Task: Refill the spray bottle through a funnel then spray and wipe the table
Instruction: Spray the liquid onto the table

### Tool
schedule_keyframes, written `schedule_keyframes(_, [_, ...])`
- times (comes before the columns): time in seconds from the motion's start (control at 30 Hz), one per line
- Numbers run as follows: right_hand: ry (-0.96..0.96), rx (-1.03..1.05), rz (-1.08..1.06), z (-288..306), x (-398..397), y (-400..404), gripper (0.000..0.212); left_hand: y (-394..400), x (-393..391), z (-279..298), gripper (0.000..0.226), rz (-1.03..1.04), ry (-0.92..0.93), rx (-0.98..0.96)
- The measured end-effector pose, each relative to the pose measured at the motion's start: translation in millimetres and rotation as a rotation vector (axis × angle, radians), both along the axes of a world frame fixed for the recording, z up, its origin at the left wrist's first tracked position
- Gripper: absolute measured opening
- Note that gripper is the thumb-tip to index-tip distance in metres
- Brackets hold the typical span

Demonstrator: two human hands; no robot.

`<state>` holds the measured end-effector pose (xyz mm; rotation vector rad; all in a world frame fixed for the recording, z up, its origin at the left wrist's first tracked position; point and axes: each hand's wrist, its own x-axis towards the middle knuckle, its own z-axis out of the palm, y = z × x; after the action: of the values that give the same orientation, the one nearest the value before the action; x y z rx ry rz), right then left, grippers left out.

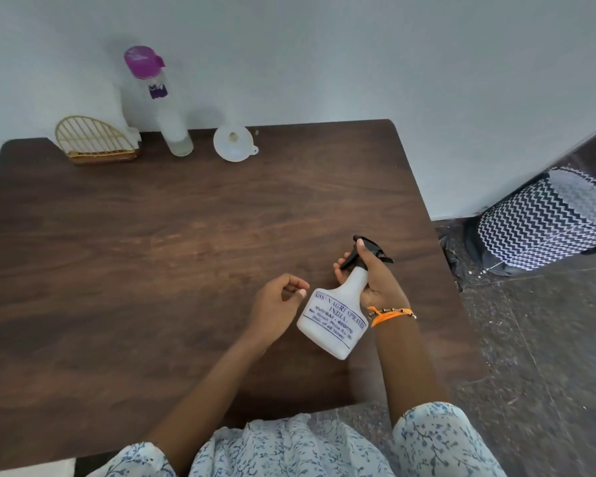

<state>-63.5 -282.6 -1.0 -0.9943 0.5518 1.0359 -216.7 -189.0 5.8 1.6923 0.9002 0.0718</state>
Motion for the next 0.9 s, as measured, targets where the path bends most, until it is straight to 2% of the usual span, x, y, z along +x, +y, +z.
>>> schedule_keyframes(0.13, [-0.033,-0.081,-0.017,-2,15,5,0.031,-1,9,-5,0.017,0.023,0.006,-0.013])
schedule_keyframes(0.27, [0.017,-0.038,0.052,-7,22,-9,0.035,-2,12,-10,0.020,0.023,0.021,-0.017])
schedule_keyframes(0.4, [0.038,0.042,0.001,-9,17,-17,0.034,2,16,-10,0.021,0.031,0.006,-0.028])
schedule_keyframes(0.53, [-0.015,-0.018,0.031,-2,11,-8,0.038,5,15,-5,0.017,0.055,-0.016,-0.035])
schedule_keyframes(0.63, [-0.114,-0.065,0.077,6,10,6,0.038,9,12,-1,0.018,0.076,-0.027,-0.018])
schedule_keyframes(0.77, [-0.349,-0.084,0.216,26,10,35,0.019,22,11,5,0.018,0.104,-0.047,0.003])
schedule_keyframes(0.9, [-0.605,-0.154,0.319,44,15,70,0.025,40,17,11,0.015,0.116,-0.082,-0.030])
